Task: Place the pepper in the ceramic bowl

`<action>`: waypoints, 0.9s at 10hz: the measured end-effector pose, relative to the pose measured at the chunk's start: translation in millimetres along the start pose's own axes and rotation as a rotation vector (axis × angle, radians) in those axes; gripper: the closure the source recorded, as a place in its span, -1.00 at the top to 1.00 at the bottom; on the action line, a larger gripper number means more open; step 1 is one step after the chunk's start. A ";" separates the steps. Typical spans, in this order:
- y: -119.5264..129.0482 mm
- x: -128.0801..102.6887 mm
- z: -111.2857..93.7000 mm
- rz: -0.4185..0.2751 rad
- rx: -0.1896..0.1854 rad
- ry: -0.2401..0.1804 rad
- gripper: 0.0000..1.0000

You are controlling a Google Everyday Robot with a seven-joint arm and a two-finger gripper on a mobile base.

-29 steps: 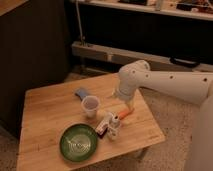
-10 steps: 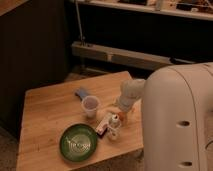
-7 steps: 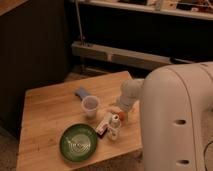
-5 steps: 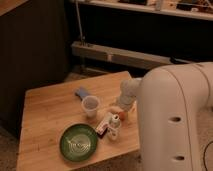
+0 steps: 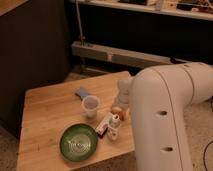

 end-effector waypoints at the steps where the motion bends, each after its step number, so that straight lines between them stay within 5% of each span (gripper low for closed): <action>1: 0.7 -0.2 1.3 -0.006 -0.002 0.002 -0.29; 4: -1.0 -1.4 -3.2 -0.004 -0.004 0.000 -0.89; 6: 0.6 0.1 -3.8 -0.009 -0.005 -0.001 -1.00; 9: 16.6 8.0 -30.7 -0.065 -0.012 -0.091 -1.00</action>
